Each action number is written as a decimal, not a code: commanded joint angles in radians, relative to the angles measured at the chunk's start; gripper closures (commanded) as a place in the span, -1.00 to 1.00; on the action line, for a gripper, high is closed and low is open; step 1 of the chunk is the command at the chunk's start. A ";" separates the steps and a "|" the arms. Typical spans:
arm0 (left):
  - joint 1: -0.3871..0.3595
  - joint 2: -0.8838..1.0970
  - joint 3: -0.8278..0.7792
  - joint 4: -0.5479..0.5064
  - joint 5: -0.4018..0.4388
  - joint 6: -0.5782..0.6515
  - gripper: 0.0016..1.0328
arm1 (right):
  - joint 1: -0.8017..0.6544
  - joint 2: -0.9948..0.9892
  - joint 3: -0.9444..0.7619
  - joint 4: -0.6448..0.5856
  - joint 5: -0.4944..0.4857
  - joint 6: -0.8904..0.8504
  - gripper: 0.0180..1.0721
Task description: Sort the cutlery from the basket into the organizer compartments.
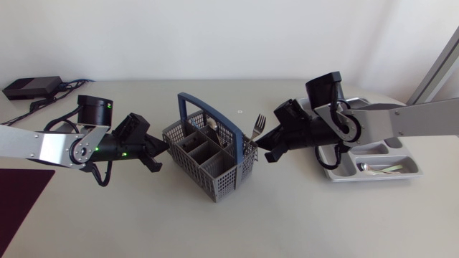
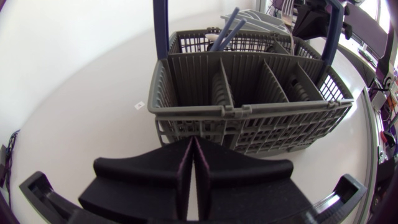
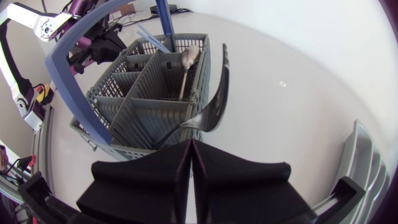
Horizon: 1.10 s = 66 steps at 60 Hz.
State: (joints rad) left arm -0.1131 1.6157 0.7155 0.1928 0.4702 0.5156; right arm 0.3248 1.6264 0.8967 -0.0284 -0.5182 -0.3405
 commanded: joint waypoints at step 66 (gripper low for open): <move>-0.217 -0.082 0.039 0.123 -0.143 0.107 -0.11 | 0.076 -0.479 -0.223 -0.099 0.132 -0.025 -0.23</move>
State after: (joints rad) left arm -0.3183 1.4921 0.7143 0.2852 0.3347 0.6064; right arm 0.3882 1.1637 0.6941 -0.1097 -0.3943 -0.3672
